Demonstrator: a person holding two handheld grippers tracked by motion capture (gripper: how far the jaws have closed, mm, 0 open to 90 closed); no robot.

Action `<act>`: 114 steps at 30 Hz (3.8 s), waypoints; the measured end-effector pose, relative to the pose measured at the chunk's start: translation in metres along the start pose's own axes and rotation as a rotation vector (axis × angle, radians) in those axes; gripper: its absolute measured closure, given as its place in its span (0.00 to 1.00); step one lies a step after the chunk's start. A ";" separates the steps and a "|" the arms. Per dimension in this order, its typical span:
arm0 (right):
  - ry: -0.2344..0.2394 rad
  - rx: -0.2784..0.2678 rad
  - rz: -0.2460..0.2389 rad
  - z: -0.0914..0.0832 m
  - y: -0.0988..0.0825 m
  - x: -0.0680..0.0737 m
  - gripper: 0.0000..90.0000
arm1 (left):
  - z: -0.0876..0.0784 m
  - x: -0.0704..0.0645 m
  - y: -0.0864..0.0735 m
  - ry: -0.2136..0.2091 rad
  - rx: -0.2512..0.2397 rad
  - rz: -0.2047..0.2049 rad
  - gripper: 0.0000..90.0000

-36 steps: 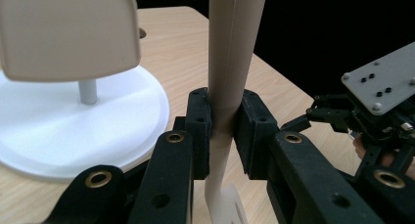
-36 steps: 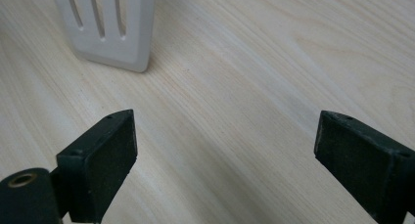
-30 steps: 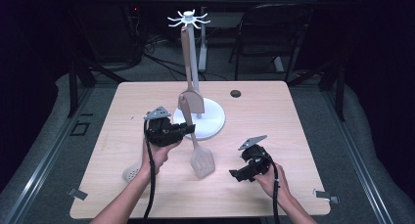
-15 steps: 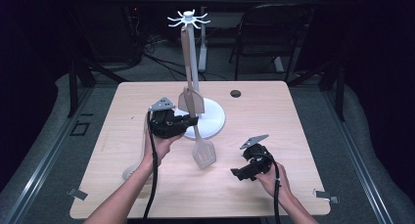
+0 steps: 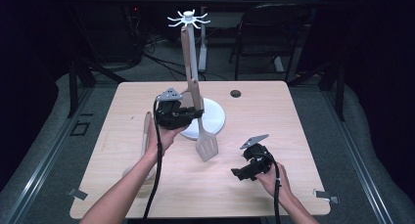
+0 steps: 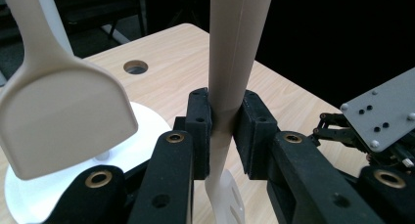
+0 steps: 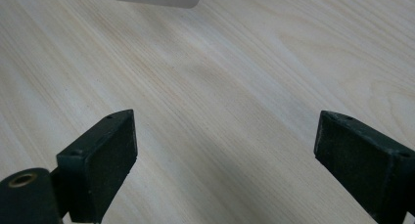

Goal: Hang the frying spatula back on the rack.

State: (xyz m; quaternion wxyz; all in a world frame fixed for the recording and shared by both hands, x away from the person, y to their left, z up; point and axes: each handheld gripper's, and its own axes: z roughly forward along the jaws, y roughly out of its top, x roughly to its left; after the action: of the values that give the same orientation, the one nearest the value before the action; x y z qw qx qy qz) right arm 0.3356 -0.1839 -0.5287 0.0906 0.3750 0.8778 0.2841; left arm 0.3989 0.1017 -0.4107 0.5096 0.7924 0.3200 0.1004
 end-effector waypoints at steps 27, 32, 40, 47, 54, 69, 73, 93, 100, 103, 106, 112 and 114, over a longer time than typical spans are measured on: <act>0.002 0.006 0.001 0.001 0.000 -0.001 0.10 | 0.004 0.007 0.041 0.043 0.006 0.048 0.86; 0.004 0.001 0.000 0.001 -0.001 -0.001 0.10 | 0.004 0.009 0.046 0.051 0.010 0.055 0.85; 0.006 0.003 0.000 0.001 0.000 -0.001 0.10 | 0.004 0.012 0.053 0.065 0.011 0.058 0.85; 0.007 0.006 0.001 0.001 0.000 -0.001 0.10 | 0.005 0.015 0.060 0.076 0.009 0.063 0.85; 0.009 0.009 0.004 0.001 0.000 -0.001 0.10 | 0.005 0.017 0.069 0.085 0.009 0.070 0.85; 0.013 0.010 0.005 0.002 -0.001 -0.001 0.10 | 0.007 0.022 0.089 0.102 0.011 0.082 0.85; 0.008 0.019 0.001 0.001 -0.001 -0.001 0.10 | 0.008 0.022 0.094 0.107 0.010 0.092 0.85; 0.015 0.018 0.003 0.002 -0.001 -0.001 0.10 | 0.008 0.026 0.118 0.109 0.017 0.097 0.85; 0.011 0.018 -0.003 0.003 -0.001 -0.001 0.10 | 0.009 0.031 0.126 0.113 0.015 0.077 0.85; 0.015 0.017 -0.002 0.003 -0.001 -0.002 0.10 | 0.008 0.034 0.128 0.109 0.013 0.067 0.85; 0.010 0.016 -0.001 0.003 -0.002 -0.001 0.10 | 0.008 0.035 0.130 0.106 0.020 0.062 0.85; 0.013 0.009 0.007 0.004 -0.002 0.000 0.10 | 0.010 0.038 0.129 0.100 0.020 0.045 0.85; 0.013 0.019 -0.001 0.003 -0.001 -0.001 0.10 | 0.010 0.039 0.128 0.098 0.019 0.041 0.85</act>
State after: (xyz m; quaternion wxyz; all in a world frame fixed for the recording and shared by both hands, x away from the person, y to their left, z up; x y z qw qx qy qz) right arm 0.3367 -0.1838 -0.5324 0.0816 0.3735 0.8812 0.2779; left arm 0.4862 0.0828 -0.3099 0.4837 0.7976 0.3293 0.1463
